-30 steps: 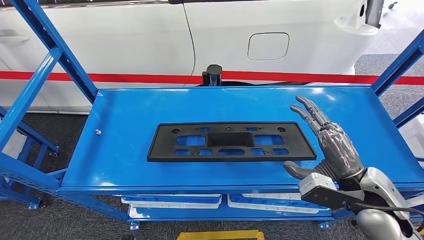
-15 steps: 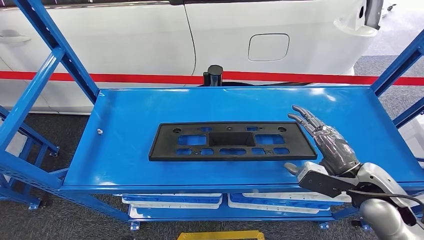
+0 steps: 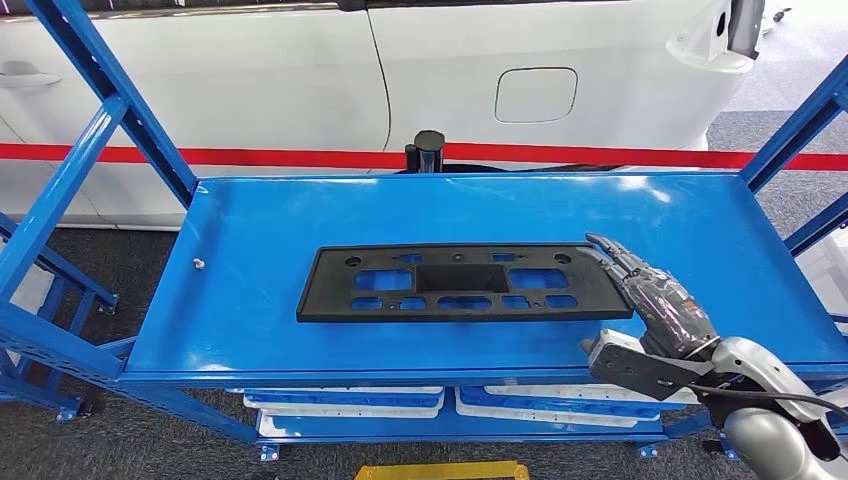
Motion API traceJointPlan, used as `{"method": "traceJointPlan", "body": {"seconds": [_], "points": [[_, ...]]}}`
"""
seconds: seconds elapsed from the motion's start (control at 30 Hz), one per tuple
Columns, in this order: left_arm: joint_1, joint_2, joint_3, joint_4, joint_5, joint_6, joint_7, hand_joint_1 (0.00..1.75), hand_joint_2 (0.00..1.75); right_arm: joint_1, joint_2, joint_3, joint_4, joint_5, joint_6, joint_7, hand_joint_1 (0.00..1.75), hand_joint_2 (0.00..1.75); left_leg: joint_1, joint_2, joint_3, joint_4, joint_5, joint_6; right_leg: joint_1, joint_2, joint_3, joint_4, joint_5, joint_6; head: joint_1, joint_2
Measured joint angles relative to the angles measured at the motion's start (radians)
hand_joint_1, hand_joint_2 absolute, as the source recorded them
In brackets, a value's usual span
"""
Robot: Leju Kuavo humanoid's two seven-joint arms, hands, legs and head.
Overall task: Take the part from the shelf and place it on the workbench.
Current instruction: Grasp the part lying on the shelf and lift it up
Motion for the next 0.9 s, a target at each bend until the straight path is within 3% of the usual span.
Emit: {"method": "traceJointPlan", "body": {"seconds": [0.2,0.4,0.7,0.9], "points": [[0.000,-0.002,-0.002,-0.002,-0.001,-0.001,0.003,0.00,0.00,0.018,-0.004,-0.004,-0.004,0.003,0.001,0.009,0.00,1.75,0.000,0.000,0.001,0.000,0.000,0.000,0.000,0.000,0.000,0.000,0.000,0.000,0.001,0.000],[-0.011,-0.013,-0.046,-0.025,-0.020,0.000,0.035,0.00,0.00,0.143,-0.003,-0.008,-0.016,0.075,0.001,0.044,0.00,1.75,0.000,0.000,0.004,0.000,0.000,0.000,0.000,0.000,0.005,0.000,-0.002,0.003,0.001,0.000],[-0.010,-0.013,-0.089,-0.027,-0.047,0.000,0.039,0.00,0.00,0.171,-0.001,-0.037,-0.015,0.196,-0.099,0.045,0.00,1.75,0.000,0.000,0.004,0.000,0.000,0.000,0.000,0.000,0.005,0.000,-0.002,0.003,0.001,0.000],[-0.010,-0.012,-0.114,-0.027,-0.061,-0.002,0.039,0.00,0.00,0.182,0.026,-0.060,-0.015,0.244,-0.116,0.044,0.00,1.75,0.000,0.000,0.005,0.000,0.000,0.000,0.000,0.000,0.005,0.000,-0.002,0.003,0.001,0.000]]}}
